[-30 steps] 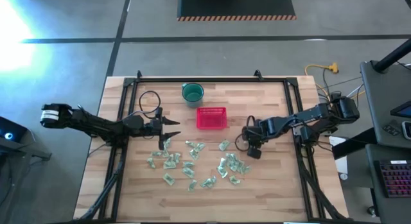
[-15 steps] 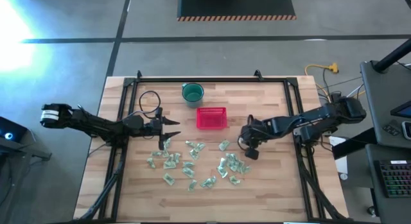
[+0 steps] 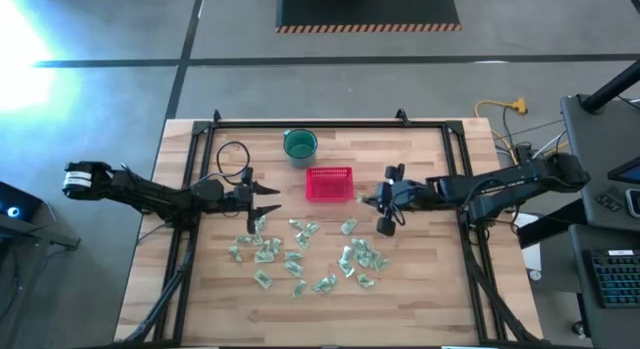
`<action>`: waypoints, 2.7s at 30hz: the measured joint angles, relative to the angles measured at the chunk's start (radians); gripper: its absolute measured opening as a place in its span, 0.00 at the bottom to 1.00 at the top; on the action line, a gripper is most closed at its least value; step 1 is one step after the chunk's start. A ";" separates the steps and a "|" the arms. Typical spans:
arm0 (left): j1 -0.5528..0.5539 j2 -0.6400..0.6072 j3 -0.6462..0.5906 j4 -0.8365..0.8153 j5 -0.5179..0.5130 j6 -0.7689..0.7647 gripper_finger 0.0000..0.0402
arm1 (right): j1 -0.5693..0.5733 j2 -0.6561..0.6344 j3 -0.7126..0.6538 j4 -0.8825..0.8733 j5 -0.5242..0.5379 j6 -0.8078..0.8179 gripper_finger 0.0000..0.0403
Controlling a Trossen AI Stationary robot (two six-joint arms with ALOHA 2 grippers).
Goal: Pick and place items into bin
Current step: Put the light green stevia packet into the red bin
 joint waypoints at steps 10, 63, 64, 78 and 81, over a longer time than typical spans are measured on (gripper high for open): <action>0.000 0.000 0.000 0.024 0.000 0.000 0.43 | -0.110 0.182 0.010 0.313 -0.001 -0.104 0.02; 0.000 0.024 0.369 -0.839 -0.025 -0.026 0.43 | -0.097 0.281 0.083 0.260 -0.126 -0.287 0.33; 0.000 0.037 0.373 -0.857 -0.004 -0.021 0.43 | -0.097 0.274 0.080 0.253 -0.136 -0.287 0.32; -0.004 0.376 0.383 -0.644 0.093 -0.018 0.43 | -0.097 0.156 0.022 0.240 -0.174 -0.268 0.25; -0.007 0.426 0.383 -0.592 0.116 -0.019 0.43 | -0.097 0.132 0.004 0.242 -0.173 -0.264 0.24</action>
